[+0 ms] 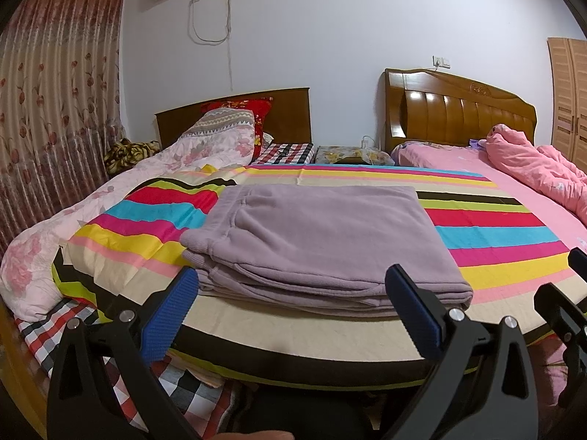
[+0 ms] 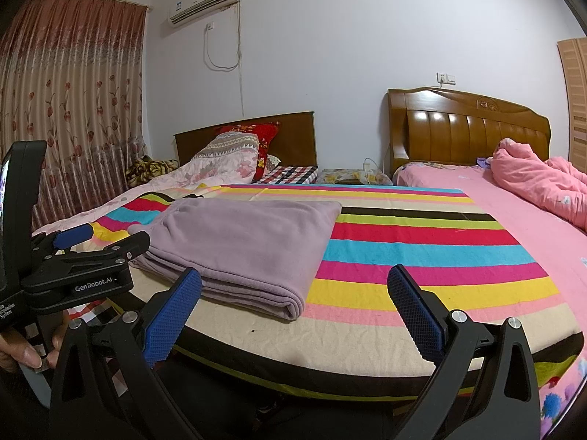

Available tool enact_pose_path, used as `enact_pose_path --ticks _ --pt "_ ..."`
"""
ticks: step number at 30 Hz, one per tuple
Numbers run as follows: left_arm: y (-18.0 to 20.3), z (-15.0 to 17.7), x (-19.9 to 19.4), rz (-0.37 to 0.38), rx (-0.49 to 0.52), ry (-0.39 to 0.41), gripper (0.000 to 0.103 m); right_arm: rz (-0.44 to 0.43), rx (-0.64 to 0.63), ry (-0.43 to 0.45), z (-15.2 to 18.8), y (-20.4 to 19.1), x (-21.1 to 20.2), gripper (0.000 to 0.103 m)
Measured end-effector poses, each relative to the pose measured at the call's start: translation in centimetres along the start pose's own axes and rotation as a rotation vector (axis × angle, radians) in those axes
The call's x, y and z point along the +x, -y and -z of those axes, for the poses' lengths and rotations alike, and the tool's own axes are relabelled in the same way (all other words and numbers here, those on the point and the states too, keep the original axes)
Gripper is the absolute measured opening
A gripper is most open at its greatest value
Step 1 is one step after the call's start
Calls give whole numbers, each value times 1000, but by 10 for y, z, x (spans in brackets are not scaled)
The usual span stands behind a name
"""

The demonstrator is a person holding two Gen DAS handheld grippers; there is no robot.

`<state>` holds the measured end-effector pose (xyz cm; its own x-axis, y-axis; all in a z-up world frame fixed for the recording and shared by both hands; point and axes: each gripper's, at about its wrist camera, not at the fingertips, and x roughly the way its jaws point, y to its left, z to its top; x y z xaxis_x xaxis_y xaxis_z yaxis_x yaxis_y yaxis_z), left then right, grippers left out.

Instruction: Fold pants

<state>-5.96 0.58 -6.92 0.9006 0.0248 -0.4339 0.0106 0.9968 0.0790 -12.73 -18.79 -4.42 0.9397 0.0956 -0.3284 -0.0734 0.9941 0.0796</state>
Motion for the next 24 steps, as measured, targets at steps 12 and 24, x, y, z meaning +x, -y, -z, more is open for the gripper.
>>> enact_pose_path --ticks 12,24 --pt "-1 -1 -2 -33 -11 24 102 -3 1 -4 2 -2 -1 98" --pt "-12 2 12 -34 -59 -56 102 -5 24 -13 9 -7 -7 98"
